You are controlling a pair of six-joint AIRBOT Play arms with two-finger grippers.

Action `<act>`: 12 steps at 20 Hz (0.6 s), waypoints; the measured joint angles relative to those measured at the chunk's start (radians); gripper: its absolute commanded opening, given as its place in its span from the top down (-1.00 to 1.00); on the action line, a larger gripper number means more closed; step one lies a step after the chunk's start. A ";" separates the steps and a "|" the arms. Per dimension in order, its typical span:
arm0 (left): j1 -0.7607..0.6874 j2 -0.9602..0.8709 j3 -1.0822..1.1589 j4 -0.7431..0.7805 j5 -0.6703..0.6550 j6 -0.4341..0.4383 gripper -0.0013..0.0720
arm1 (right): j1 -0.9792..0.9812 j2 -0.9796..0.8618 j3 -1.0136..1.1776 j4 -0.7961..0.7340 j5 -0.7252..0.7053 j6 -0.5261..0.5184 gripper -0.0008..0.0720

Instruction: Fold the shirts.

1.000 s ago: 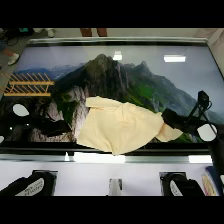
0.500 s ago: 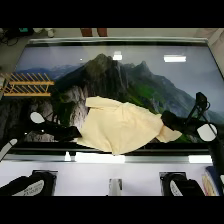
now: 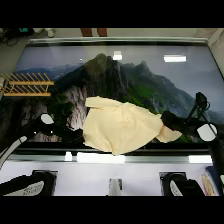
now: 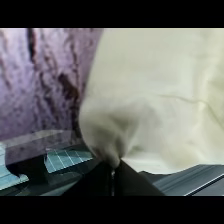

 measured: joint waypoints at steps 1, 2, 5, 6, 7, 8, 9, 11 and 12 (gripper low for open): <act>-0.003 0.002 0.009 -0.005 0.004 0.017 0.89 | 0.000 0.000 0.001 0.000 0.000 -0.004 0.92; 0.000 0.012 0.024 -0.011 0.006 0.032 0.90 | 0.000 0.000 0.007 0.000 0.002 -0.018 0.92; 0.047 0.112 0.129 -0.031 -0.013 0.068 0.89 | 0.000 0.000 0.066 -0.003 0.006 -0.112 0.92; 0.079 0.160 0.187 -0.037 -0.010 0.074 0.89 | 0.000 0.000 0.108 -0.008 0.009 -0.151 0.92; 0.122 0.217 0.260 -0.038 -0.011 0.080 0.89 | 0.001 0.000 0.160 -0.018 0.010 -0.182 0.92; 0.170 0.270 0.341 -0.039 -0.010 0.084 0.89 | 0.001 0.000 0.217 -0.031 0.009 -0.204 0.92; 0.228 0.327 0.435 -0.041 -0.003 0.085 0.89 | 0.001 0.000 0.283 -0.046 0.010 -0.224 0.92; 0.351 0.423 0.624 -0.042 0.024 0.084 0.89 | 0.001 0.001 0.425 -0.061 0.011 -0.246 0.92; 0.418 0.468 0.721 -0.043 0.039 0.082 0.89 | 0.001 0.001 0.493 -0.066 0.019 -0.253 0.92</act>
